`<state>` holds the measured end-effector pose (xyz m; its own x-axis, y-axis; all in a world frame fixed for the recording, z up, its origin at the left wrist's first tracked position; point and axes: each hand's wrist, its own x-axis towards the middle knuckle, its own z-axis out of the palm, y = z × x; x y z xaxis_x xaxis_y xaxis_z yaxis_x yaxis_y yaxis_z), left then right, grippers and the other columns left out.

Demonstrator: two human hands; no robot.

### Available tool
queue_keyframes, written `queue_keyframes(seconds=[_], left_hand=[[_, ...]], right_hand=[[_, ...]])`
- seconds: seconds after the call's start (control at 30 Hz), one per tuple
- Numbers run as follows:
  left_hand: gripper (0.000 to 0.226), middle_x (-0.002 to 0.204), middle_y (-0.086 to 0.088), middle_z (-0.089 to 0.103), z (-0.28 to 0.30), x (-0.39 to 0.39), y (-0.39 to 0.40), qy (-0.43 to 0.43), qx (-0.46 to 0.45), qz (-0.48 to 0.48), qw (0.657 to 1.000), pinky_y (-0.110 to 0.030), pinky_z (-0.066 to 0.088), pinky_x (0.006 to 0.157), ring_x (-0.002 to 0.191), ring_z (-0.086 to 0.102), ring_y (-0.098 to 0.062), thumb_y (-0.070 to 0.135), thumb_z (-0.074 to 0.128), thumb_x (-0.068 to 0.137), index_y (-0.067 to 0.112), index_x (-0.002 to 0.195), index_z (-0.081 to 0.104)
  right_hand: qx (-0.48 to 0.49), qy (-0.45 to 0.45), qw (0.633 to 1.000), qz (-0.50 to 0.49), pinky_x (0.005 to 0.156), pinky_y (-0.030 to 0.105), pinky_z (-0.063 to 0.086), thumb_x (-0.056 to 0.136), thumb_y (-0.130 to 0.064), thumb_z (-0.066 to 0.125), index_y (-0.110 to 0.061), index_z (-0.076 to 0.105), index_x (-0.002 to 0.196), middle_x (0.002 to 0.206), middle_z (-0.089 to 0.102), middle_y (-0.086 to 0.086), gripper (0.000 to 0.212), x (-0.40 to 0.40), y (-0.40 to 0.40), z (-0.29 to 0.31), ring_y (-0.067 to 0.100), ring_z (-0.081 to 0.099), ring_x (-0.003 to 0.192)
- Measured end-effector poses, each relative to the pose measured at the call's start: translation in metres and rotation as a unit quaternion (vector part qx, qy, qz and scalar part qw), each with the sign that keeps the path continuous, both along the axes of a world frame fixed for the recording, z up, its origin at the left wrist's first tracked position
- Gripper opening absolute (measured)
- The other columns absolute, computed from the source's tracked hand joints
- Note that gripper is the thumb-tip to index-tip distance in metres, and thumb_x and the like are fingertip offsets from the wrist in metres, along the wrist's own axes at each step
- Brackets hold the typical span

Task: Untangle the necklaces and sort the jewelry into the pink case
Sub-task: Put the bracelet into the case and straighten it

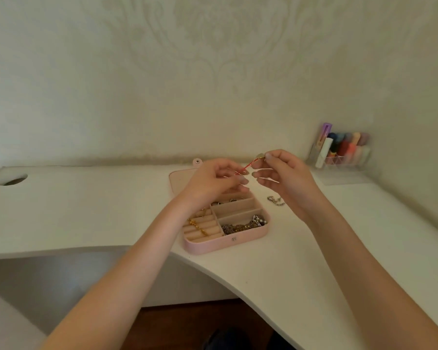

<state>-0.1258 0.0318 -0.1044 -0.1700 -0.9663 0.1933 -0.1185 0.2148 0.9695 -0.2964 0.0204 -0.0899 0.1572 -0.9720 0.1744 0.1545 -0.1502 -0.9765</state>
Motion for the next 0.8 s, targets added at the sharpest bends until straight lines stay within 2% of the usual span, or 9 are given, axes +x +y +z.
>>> queue_keyframes(seconds=[0.1,0.27,0.33,0.43,0.53,0.63,0.7,0.73,0.8], left_hand=[[0.006,0.077,-0.003,0.074,0.001,0.007,0.009,0.038,0.041,0.014,0.998,-0.03,0.058,0.073,0.07,0.072,-0.016,0.007,0.06,0.09,0.009,0.089,0.065],[0.016,0.082,-0.006,0.07,0.002,0.009,0.021,0.046,0.024,0.049,0.997,-0.032,0.059,0.075,0.079,0.07,-0.015,0.009,0.054,0.094,-0.001,0.09,0.065],[0.015,0.081,-0.004,0.068,0.002,0.007,0.024,0.061,0.032,0.059,0.996,-0.033,0.058,0.077,0.078,0.068,-0.012,0.008,0.053,0.094,0.003,0.085,0.065],[0.02,0.078,-0.002,0.067,-0.002,0.005,0.026,0.071,0.057,0.046,0.995,-0.033,0.056,0.078,0.074,0.067,-0.01,0.008,0.052,0.094,0.009,0.077,0.062],[0.02,0.079,-0.001,0.07,-0.006,0.002,0.025,0.107,0.075,0.027,0.991,-0.031,0.057,0.077,0.08,0.069,-0.014,0.008,0.05,0.095,0.007,0.08,0.063],[0.02,0.076,-0.007,0.069,-0.002,0.0,0.024,0.249,0.13,0.031,0.959,-0.033,0.057,0.078,0.076,0.07,-0.02,0.004,0.047,0.095,0.002,0.08,0.059],[0.019,0.068,-0.009,0.067,0.003,0.0,0.024,0.34,0.164,0.042,0.925,-0.034,0.057,0.078,0.071,0.07,-0.021,0.003,0.046,0.093,0.002,0.077,0.057],[0.019,0.065,-0.008,0.064,0.004,0.001,0.024,0.351,0.166,0.045,0.92,-0.033,0.058,0.076,0.068,0.069,-0.021,0.003,0.047,0.093,0.003,0.077,0.057],[0.019,0.061,-0.006,0.061,0.004,0.001,0.026,0.309,0.143,0.051,0.939,-0.031,0.06,0.07,0.063,0.066,-0.018,0.004,0.047,0.094,0.003,0.078,0.057]], right_hand=[[0.037,-0.005,0.999,-0.033,0.073,0.027,0.053,0.098,-0.013,0.047,-0.014,0.054,0.083,0.083,0.072,0.004,0.016,-0.003,0.001,-0.01,0.014,0.067,0.07],[0.122,-0.118,0.985,0.04,0.072,0.028,0.057,0.098,-0.012,0.042,-0.01,0.052,0.086,0.087,0.074,0.011,0.015,0.003,0.007,-0.012,0.022,0.071,0.082],[0.163,-0.176,0.968,0.077,0.07,0.027,0.058,0.097,-0.011,0.041,-0.009,0.055,0.084,0.085,0.074,0.011,0.019,0.006,0.009,-0.014,0.021,0.072,0.081],[0.207,-0.238,0.942,0.118,0.064,0.024,0.057,0.095,-0.013,0.041,-0.01,0.055,0.079,0.071,0.068,0.004,0.022,0.009,0.009,-0.018,0.017,0.067,0.068],[0.212,-0.199,0.946,0.142,0.059,0.021,0.047,0.093,-0.018,0.042,-0.015,0.05,0.078,0.059,0.053,-0.004,0.018,0.011,0.008,-0.021,0.01,0.051,0.055],[0.216,-0.171,0.949,0.156,0.056,0.021,0.031,0.088,-0.029,0.053,-0.018,0.052,0.081,0.056,0.038,-0.006,0.013,0.011,0.01,-0.02,0.008,0.034,0.05],[0.186,-0.133,0.962,0.151,0.052,0.019,0.03,0.083,-0.028,0.06,-0.018,0.054,0.089,0.058,0.04,-0.007,0.013,0.009,0.011,-0.019,0.007,0.033,0.049],[0.155,-0.091,0.974,0.136,0.05,0.017,0.033,0.084,-0.024,0.061,-0.017,0.056,0.095,0.059,0.046,-0.006,0.014,0.008,0.01,-0.018,0.006,0.036,0.049],[0.095,-0.003,0.993,0.077,0.051,0.016,0.038,0.089,-0.013,0.06,-0.011,0.062,0.103,0.064,0.059,-0.004,0.014,0.008,0.009,-0.018,0.006,0.044,0.051]])
